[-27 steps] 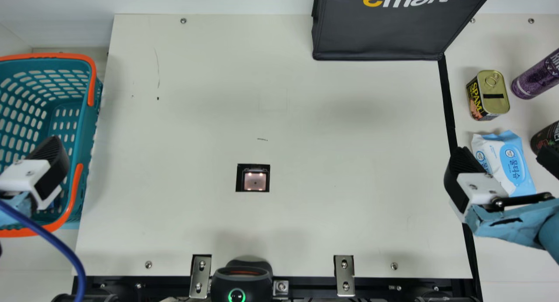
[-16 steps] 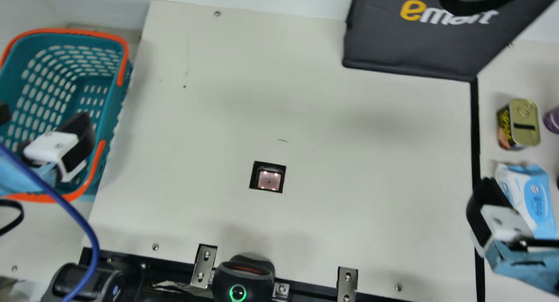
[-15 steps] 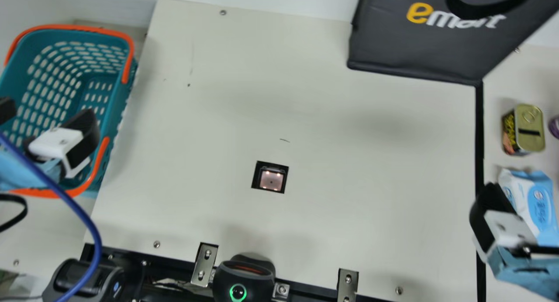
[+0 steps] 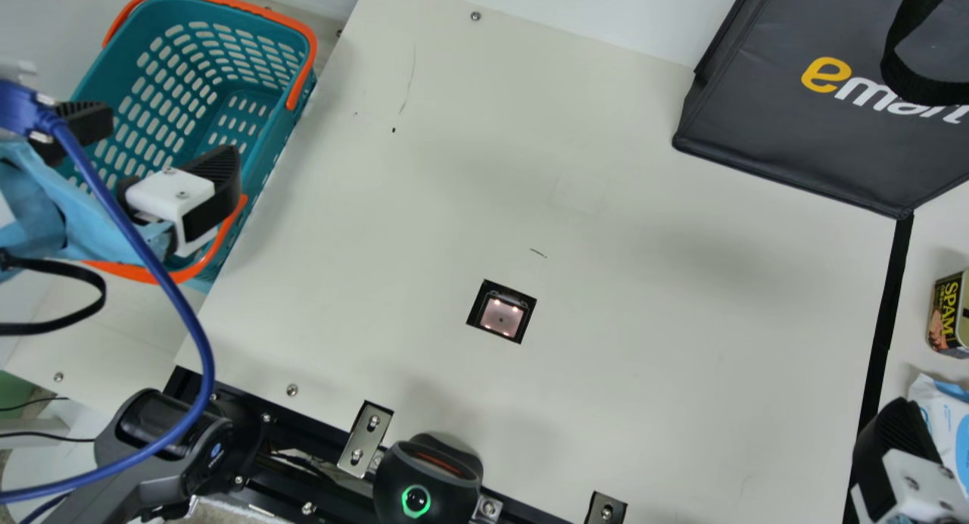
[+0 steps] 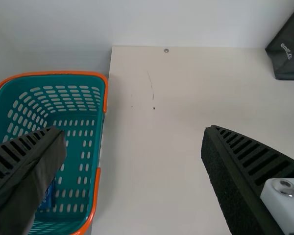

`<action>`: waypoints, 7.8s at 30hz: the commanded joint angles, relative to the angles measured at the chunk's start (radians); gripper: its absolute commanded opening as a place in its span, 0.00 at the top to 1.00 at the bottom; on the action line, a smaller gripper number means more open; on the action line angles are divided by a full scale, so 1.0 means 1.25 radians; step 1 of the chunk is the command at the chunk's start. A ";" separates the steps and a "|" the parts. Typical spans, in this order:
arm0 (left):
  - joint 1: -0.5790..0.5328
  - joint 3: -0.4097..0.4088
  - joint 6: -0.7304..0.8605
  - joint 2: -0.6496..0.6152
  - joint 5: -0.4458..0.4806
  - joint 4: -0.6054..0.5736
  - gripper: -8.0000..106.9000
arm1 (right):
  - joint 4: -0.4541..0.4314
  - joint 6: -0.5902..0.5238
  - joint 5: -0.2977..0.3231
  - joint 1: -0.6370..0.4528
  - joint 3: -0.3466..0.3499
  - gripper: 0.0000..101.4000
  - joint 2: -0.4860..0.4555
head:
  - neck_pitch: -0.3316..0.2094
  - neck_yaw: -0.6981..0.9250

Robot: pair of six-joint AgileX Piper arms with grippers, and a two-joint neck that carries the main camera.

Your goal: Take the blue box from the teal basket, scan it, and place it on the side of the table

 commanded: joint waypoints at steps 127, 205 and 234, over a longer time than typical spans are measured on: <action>0.549 0.237 0.387 0.929 -0.539 0.076 0.15 | 0.000 0.000 -0.002 0.000 0.000 0.06 0.000 | -0.023 0.003; 0.618 0.255 0.573 1.016 -0.580 -0.179 0.15 | 0.000 0.000 -0.001 0.000 0.000 0.06 0.000 | -0.023 0.003; 0.646 0.247 0.589 1.042 -0.618 -0.227 0.15 | 0.000 0.000 -0.001 0.000 0.000 0.06 0.000 | -0.023 0.003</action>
